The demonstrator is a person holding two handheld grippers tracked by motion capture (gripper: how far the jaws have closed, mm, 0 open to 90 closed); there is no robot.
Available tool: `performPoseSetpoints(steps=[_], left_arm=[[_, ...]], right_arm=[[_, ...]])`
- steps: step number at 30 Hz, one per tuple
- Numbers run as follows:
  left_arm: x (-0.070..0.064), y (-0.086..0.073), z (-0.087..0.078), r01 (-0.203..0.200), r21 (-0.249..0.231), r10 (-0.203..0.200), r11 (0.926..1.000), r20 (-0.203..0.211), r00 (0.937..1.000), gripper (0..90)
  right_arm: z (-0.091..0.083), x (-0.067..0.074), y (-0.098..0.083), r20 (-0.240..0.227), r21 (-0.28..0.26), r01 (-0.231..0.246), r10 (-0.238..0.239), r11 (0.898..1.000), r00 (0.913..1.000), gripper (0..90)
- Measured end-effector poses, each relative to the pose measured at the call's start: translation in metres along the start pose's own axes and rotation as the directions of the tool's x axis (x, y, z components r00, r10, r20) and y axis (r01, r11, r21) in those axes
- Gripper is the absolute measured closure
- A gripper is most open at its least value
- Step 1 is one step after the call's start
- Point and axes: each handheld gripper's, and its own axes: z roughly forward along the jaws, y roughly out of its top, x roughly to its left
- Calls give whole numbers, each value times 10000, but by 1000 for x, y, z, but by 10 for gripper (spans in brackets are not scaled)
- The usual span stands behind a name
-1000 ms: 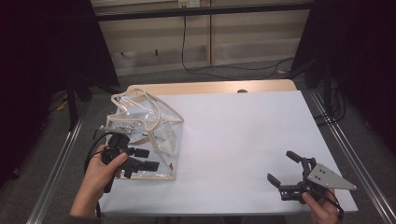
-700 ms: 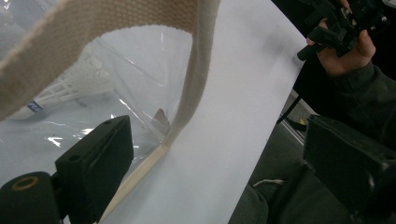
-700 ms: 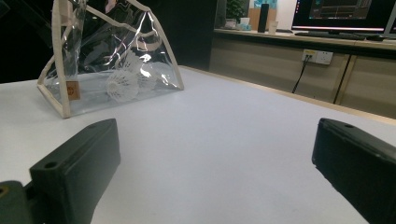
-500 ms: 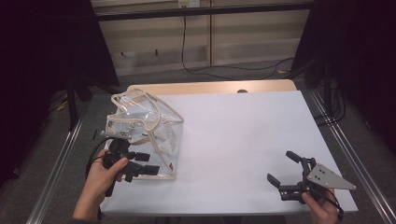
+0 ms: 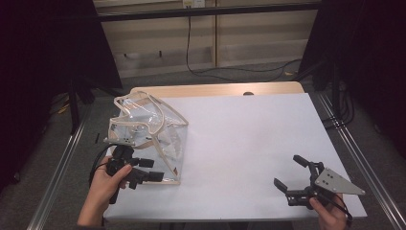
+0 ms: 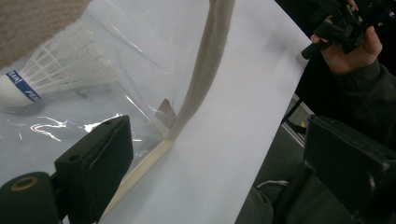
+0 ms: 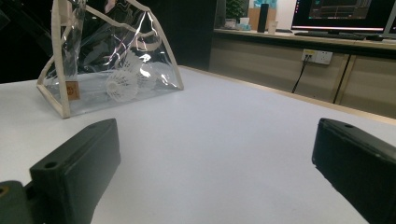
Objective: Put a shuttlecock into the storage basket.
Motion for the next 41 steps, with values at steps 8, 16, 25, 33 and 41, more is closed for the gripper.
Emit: performPoseSetpoints(steps=[8,16,25,33,41], left_arm=[[1,-4,2,-48,-30,48,10000,-53,10000,85],[3,-7,5,-58,-61,59,10000,82,9999,83],[6,-12,8,35,-172,-33,9998,117,9999,82],[7,-15,9,10,-228,-7,9997,124,9999,80],[9,-21,11,20,-354,-14,9994,168,9999,79]], right_arm=[[0,0,0,-19,24,18,-18,10000,10000,9],[0,0,0,-27,25,22,-22,10000,10000,9],[0,0,0,-17,33,9,-9,10000,10000,9],[0,0,0,-17,13,37,-37,10000,10000,9],[0,0,0,-38,23,26,-26,10000,10000,9]])
